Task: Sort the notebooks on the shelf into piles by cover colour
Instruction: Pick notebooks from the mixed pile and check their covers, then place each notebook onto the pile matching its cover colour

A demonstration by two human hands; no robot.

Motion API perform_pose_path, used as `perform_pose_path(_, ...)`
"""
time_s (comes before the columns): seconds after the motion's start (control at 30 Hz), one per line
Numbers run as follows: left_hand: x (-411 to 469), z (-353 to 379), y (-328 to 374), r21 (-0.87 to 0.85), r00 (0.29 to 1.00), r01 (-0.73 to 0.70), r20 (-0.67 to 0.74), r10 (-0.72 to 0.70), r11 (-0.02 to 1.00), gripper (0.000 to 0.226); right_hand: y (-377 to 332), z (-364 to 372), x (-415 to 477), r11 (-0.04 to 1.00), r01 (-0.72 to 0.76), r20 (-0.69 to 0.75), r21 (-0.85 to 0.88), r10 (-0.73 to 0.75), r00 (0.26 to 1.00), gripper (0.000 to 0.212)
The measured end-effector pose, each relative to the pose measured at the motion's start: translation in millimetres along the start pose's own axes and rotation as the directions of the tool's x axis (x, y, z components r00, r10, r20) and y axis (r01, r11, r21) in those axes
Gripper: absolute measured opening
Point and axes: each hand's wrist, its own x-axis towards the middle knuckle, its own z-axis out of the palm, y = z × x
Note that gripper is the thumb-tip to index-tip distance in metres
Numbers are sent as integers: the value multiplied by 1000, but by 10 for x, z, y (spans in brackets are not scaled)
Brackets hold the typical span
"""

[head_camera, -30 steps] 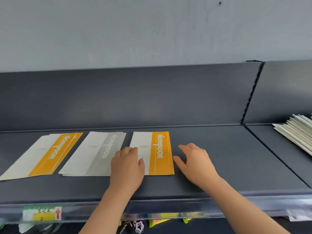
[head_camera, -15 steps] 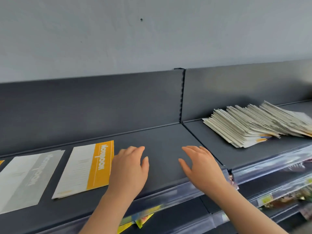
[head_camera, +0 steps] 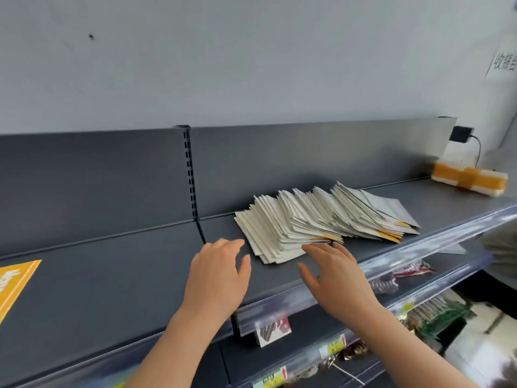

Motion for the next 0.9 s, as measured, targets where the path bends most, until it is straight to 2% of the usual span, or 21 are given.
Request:
perform_pose_path(0.2, 315, 419, 524, -14, 998, -42, 46, 43, 999, 19, 744, -141, 63, 996, -89, -9, 12, 89, 996, 45)
perform_pose_path(0.37, 714, 693, 831, -64, 994, -103, 41, 106, 993, 29, 1187, -219, 207, 986, -169, -56, -3, 169, 984, 39)
perform_pose_path(0.67, 1443, 1223, 1270, -132, 982, -158, 83, 169, 979, 24, 1953, -226, 621, 945, -326, -92, 35, 328, 940, 36)
perform_pose_path(0.8, 1686, 1455, 1458, -160, 976, -155, 129, 176, 975, 8, 2334, -141, 822, 917, -396, -32, 50, 398, 917, 38)
perform_pose_path(0.9, 1879, 1656, 1614, -159, 978, -132, 140, 155, 978, 7, 2654, -76, 1031, 909, -412, 16, 54, 412, 911, 39)
